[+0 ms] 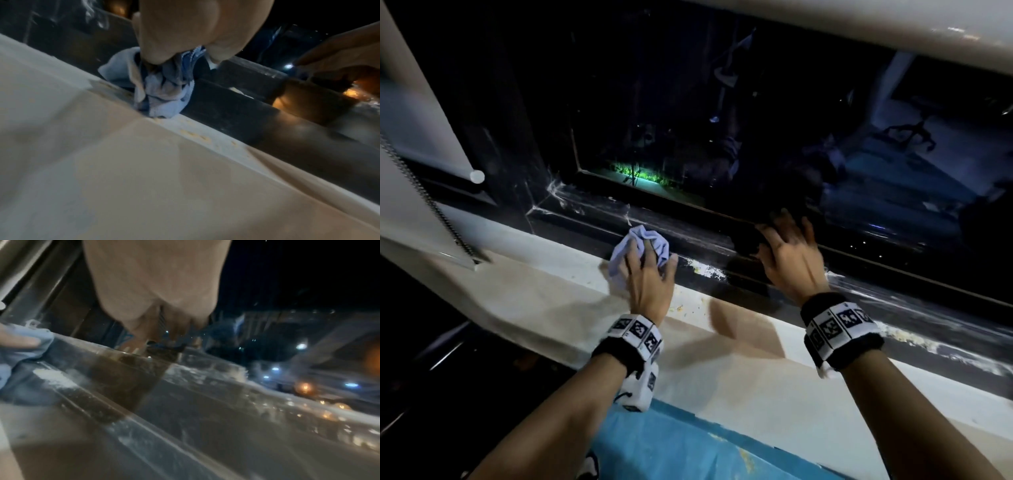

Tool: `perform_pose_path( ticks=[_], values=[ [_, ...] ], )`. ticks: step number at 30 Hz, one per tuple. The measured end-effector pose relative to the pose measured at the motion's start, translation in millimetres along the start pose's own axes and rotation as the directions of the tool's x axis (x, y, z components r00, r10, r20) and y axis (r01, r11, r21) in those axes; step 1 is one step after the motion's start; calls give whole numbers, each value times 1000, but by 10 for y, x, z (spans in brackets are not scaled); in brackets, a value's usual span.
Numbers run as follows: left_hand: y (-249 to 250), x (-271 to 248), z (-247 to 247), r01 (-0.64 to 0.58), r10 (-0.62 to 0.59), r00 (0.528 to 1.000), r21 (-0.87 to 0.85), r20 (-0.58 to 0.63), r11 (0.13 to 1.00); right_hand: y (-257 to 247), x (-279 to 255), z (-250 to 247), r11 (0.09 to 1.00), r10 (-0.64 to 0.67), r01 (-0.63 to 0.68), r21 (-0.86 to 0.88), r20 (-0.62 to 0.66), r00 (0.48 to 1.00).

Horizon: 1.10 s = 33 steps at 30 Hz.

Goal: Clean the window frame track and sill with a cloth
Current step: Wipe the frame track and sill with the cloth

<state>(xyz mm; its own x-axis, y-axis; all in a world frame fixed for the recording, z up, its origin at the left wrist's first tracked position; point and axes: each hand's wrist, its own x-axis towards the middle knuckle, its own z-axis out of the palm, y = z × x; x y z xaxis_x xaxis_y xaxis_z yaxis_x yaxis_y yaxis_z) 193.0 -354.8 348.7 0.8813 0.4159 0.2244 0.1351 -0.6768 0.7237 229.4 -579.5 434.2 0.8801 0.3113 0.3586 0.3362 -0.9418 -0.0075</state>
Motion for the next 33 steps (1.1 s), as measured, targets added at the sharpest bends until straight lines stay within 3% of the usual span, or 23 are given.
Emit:
perform_pose_path(
  ticks=[4, 7, 10, 12, 14, 16, 20, 24, 27, 29, 33],
  values=[
    [321, -142, 185, 115, -115, 993, 108, -14, 987, 146, -152, 37, 977, 214, -213, -30, 49, 976],
    [467, -228, 312, 116, -112, 993, 140, -35, 983, 192, -229, 107, 973, 226, -228, 39, 45, 973],
    [496, -379, 442, 6, -8, 1000, 129, 18, 992, 188, -235, 146, 968, 247, -248, 47, 31, 969],
    [456, -413, 456, -141, 139, 989, 55, 43, 988, 202, -239, 166, 967, 248, -249, 53, 17, 969],
    [370, -371, 363, -274, 276, 960, -64, 35, 960, 222, -246, 182, 970, 237, -237, 54, 12, 971],
    [250, -321, 219, -331, 329, 944, -112, -30, 937, 233, -249, 181, 972, 230, -230, 56, 4, 973],
    [54, -207, 173, -174, 162, 979, -88, -121, 981, 233, -248, 204, 968, 243, -242, 61, -5, 970],
    [266, -260, 340, -116, 120, 990, 53, -70, 992, 211, -244, 227, 965, 257, -256, 54, -8, 966],
    [550, -465, 458, -65, 64, 998, 59, 18, 996, 219, -244, 239, 965, 260, -259, 44, -3, 966],
    [628, -571, 508, -144, 143, 986, 9, 84, 990, 229, -245, 244, 964, 262, -261, 49, -9, 965],
    [508, -550, 389, -359, 378, 915, -141, 144, 923, 244, -255, 233, 968, 247, -246, 56, -8, 969]
  ],
)
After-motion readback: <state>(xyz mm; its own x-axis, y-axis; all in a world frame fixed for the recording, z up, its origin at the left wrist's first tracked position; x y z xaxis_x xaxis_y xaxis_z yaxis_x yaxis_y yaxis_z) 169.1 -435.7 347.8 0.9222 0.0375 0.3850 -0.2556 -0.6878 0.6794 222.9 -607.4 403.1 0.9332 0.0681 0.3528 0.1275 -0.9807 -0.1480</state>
